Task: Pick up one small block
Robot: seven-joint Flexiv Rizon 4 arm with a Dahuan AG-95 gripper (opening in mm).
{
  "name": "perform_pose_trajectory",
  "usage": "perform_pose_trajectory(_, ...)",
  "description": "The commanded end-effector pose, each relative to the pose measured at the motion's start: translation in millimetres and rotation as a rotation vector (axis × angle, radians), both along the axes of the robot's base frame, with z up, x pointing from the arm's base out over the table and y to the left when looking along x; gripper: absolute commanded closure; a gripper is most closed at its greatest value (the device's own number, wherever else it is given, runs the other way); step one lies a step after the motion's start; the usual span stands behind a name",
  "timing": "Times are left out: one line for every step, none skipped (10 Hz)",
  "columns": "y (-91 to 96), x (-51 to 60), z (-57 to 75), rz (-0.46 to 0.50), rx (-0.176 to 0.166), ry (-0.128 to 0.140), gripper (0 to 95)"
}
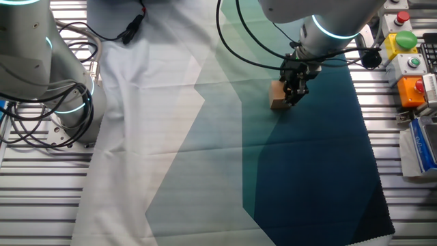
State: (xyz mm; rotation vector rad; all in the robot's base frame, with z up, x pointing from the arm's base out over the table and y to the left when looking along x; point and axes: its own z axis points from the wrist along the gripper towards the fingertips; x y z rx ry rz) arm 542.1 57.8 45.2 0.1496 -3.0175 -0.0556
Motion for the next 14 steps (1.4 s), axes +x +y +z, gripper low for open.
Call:
perform_pose_trajectory(-0.1, 0.1, -0.5, 0.000, 0.000, 0.000, 95.0)
perform_pose_trajectory(-0.1, 0.1, -0.5, 0.000, 0.000, 0.000, 95.0)
perform_pose_trajectory(-0.1, 0.1, -0.5, 0.000, 0.000, 0.000, 95.0)
perform_pose_trajectory(-0.1, 0.1, -0.5, 0.000, 0.000, 0.000, 95.0)
perform_pose_trajectory(-0.1, 0.1, -0.5, 0.000, 0.000, 0.000, 95.0)
perform_pose_trajectory(-0.1, 0.1, -0.5, 0.000, 0.000, 0.000, 95.0)
perform_pose_trajectory(-0.1, 0.1, -0.5, 0.000, 0.000, 0.000, 95.0)
perform_pose_trajectory(-0.1, 0.1, -0.5, 0.000, 0.000, 0.000, 95.0)
perform_pose_trajectory(-0.1, 0.1, -0.5, 0.000, 0.000, 0.000, 95.0)
perform_pose_trajectory(-0.1, 0.1, -0.5, 0.000, 0.000, 0.000, 95.0)
perform_pose_trajectory(-0.1, 0.1, -0.5, 0.000, 0.000, 0.000, 95.0)
perform_pose_trajectory(-0.1, 0.1, -0.5, 0.000, 0.000, 0.000, 95.0)
perform_pose_trajectory(-0.1, 0.1, -0.5, 0.000, 0.000, 0.000, 95.0)
perform_pose_trajectory(-4.5, 6.2, 31.7, 0.016, 0.013, 0.019, 95.0)
